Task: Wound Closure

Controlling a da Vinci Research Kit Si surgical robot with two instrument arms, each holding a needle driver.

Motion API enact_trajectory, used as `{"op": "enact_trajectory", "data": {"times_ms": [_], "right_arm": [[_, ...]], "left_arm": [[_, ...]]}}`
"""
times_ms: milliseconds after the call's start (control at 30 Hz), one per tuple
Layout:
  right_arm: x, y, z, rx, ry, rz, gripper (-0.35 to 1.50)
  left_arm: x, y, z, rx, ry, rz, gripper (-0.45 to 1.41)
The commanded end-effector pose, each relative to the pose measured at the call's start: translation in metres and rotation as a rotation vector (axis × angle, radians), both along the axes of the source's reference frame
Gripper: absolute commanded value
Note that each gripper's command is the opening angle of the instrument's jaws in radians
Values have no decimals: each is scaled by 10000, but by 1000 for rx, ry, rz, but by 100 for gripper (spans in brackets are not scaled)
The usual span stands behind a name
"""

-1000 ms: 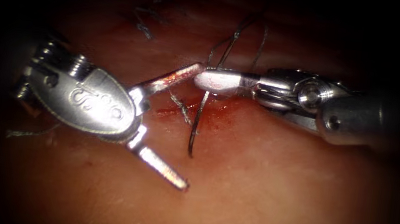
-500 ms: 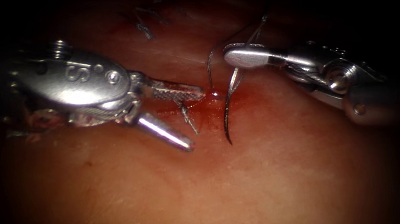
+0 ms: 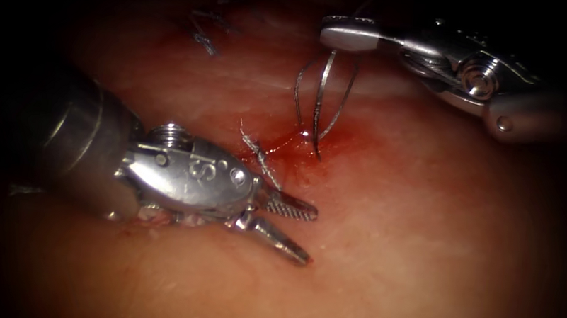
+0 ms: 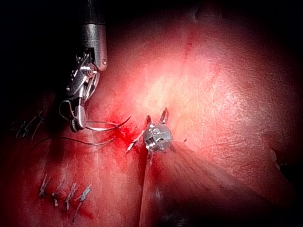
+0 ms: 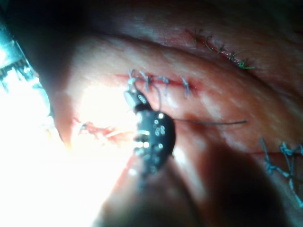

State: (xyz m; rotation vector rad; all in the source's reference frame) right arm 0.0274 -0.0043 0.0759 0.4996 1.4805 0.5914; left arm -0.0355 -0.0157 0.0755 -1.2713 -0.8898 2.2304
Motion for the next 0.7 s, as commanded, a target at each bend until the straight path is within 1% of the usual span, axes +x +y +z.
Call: {"op": "enact_trajectory", "data": {"times_ms": [33,167,333,500,600,700], "right_arm": [[5,4,9,-34,-8,7,-35],[7,0,14,-128,-27,24,-35],[11,-5,16,-241,-71,5,-35],[15,-10,13,-294,-84,-6,-35],[18,-14,15,-349,-120,-24,-35],[18,-15,18,-374,-137,-28,-35]], "left_arm": [[-5,-4,5,-3,-3,3,12],[-5,-6,2,-6,-7,10,12],[-2,-10,-10,-4,-9,10,12],[0,-10,-17,-5,-6,3,12],[3,-8,-19,-7,-5,-1,12],[5,-7,-21,-8,-4,-4,12]]}}
